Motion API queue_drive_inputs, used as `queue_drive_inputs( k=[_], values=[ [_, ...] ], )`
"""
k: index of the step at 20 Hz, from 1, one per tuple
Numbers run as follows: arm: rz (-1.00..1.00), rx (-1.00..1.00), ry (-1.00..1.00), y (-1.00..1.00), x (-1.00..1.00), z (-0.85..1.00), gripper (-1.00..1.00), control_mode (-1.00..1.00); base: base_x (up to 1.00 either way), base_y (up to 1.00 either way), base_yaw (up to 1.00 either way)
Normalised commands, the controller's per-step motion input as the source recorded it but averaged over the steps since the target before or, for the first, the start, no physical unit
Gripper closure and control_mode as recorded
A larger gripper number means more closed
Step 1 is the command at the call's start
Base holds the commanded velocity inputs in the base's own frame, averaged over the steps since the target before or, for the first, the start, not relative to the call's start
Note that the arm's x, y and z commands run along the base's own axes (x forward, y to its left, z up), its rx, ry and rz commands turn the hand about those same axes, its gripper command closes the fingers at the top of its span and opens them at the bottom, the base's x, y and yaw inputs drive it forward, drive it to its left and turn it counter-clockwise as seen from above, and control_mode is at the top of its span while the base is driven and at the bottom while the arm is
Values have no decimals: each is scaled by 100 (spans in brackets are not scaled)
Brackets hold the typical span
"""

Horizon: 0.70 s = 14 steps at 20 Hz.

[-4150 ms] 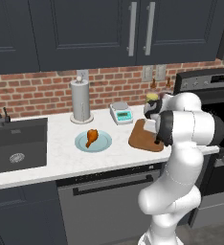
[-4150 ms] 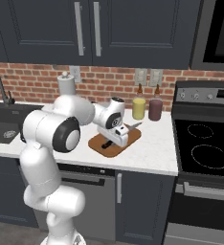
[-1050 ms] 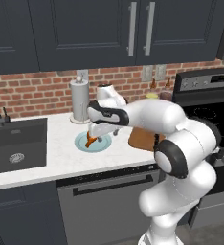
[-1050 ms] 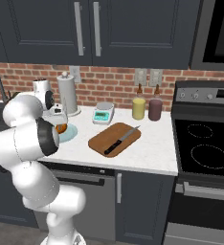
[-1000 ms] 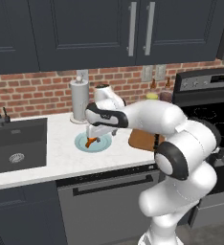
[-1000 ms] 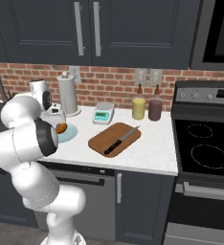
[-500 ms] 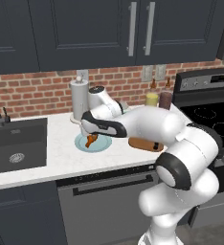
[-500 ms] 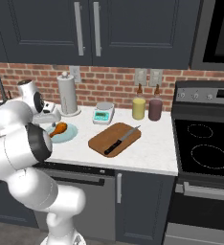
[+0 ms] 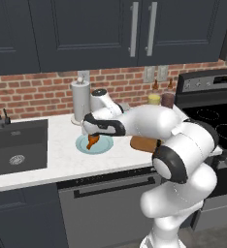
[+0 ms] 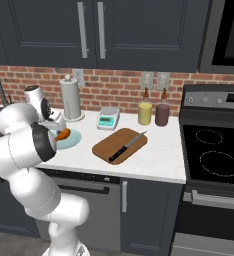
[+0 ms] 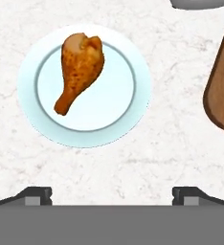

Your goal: Pick up the knife from the drawer and place it on the cutting board. Then place the meat from the plate to the cutting board.

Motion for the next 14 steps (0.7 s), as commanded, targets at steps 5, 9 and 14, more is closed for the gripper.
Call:
queue_drive_inputs(
  k=[5,9,14],
  values=[
    [-3,3,0,0,41,-12,-100,-100,0,0,0],
    [-4,0,0,8,37,-10,-100,-100,0,0,0],
    [-9,0,0,19,33,-5,-100,-100,0,0,0]
  ],
)
